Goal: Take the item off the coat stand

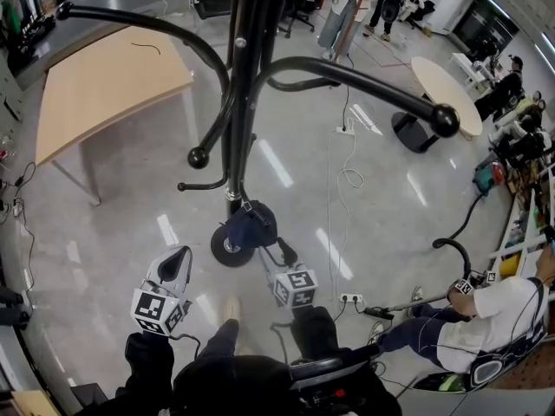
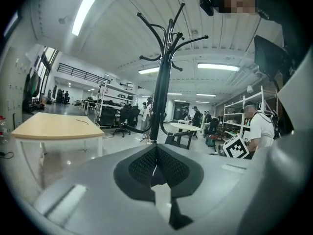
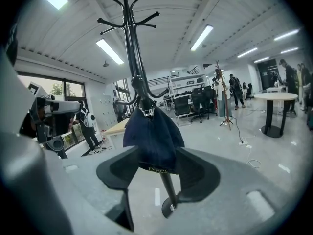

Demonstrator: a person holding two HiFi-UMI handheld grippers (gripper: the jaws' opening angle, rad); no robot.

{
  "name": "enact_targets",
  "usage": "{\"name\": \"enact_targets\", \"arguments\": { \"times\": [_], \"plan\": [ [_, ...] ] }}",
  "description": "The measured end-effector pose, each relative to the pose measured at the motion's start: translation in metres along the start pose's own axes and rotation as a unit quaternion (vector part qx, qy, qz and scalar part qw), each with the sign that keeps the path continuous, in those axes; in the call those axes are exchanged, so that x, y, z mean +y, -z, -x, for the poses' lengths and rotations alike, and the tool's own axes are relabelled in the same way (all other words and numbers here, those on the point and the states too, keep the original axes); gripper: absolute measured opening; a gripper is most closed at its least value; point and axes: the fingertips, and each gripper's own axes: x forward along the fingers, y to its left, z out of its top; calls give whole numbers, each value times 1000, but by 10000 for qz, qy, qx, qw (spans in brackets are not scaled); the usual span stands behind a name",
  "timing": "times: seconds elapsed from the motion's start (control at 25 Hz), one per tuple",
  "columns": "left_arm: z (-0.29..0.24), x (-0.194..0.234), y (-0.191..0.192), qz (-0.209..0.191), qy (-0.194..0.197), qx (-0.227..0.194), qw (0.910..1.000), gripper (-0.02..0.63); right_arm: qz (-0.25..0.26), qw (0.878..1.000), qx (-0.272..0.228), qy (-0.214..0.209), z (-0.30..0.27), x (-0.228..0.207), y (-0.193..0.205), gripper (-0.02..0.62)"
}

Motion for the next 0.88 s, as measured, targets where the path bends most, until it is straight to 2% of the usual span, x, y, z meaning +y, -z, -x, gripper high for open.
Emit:
{"name": "enact_targets", "arguments": {
  "times": [0.36, 0.88],
  "plan": [
    [-1, 2, 0, -12, -10, 22, 10000, 5, -61, 9999, 82, -135, -5, 1, 3, 207],
    [2, 8, 1, -2, -68, 37, 10000, 5, -62, 9998, 157, -145, -9, 3, 4, 99]
  ]
}}
